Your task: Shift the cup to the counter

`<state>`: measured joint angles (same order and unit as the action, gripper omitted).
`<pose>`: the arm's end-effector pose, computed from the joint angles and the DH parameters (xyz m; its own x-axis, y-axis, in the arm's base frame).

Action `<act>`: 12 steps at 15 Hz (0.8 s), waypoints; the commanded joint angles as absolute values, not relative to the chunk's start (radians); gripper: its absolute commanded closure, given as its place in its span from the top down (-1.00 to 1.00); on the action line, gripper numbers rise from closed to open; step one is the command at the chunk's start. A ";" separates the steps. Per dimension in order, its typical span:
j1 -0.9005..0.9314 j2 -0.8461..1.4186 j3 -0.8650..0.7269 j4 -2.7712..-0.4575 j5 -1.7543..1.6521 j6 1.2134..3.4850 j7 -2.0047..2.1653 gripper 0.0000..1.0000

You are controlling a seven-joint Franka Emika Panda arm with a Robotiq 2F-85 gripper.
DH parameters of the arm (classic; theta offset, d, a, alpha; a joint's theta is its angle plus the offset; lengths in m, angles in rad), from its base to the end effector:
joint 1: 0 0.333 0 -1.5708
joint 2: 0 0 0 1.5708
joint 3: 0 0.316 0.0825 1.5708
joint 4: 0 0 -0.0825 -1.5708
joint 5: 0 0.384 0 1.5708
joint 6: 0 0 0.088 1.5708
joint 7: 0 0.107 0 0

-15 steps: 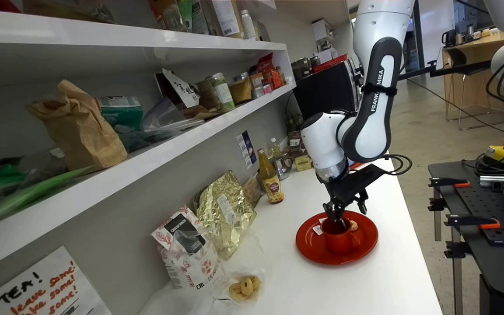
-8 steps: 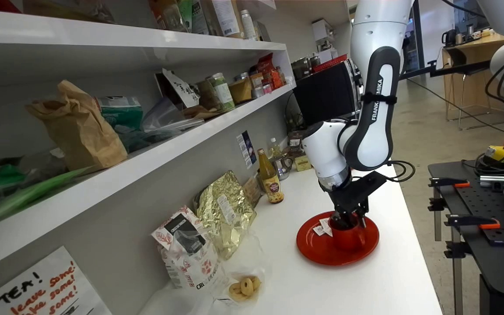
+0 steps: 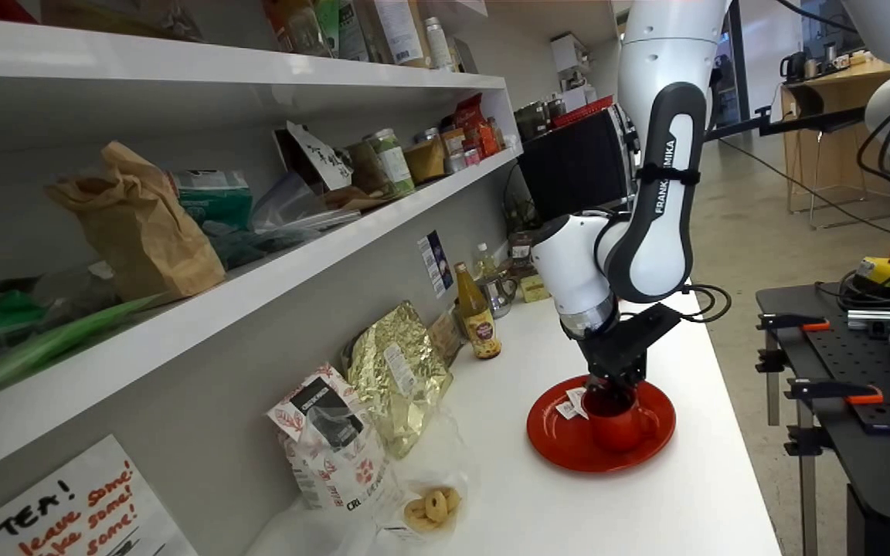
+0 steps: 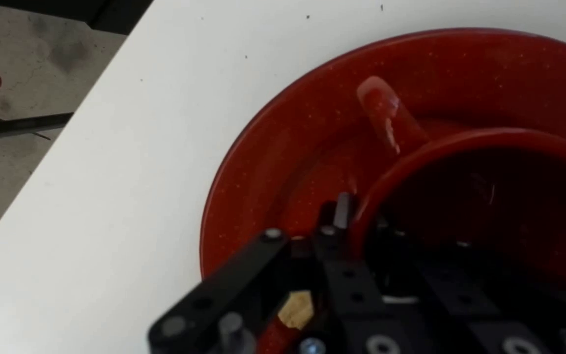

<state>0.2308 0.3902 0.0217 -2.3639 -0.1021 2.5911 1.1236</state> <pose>0.4713 0.1243 0.1497 0.7073 -0.7056 -0.0432 -0.6922 -0.7037 0.1602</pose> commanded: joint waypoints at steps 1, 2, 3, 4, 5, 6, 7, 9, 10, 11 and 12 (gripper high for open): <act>0.253 0.384 -0.003 -2.339 -0.103 2.581 1.133 -0.95; 0.254 0.377 -0.009 -2.333 -0.112 2.580 1.134 -0.95; 0.255 0.374 -0.015 -2.327 -0.119 2.580 1.135 -0.95; 0.254 0.370 -0.024 -2.319 -0.126 2.578 1.135 -0.95; 0.255 0.365 -0.035 -2.312 -0.137 2.577 1.139 -0.95; 0.254 0.358 -0.047 -2.307 -0.146 2.577 1.140 -0.95; 0.252 0.352 -0.057 -2.303 -0.153 2.578 1.140 -0.95; 0.245 0.338 -0.076 -2.301 -0.163 2.581 1.142 -0.96; 0.241 0.329 -0.087 -2.304 -0.168 2.583 1.144 -0.96; 0.237 0.322 -0.097 -2.306 -0.172 2.584 1.145 -0.97; 0.231 0.312 -0.108 -2.311 -0.178 2.585 1.145 -0.96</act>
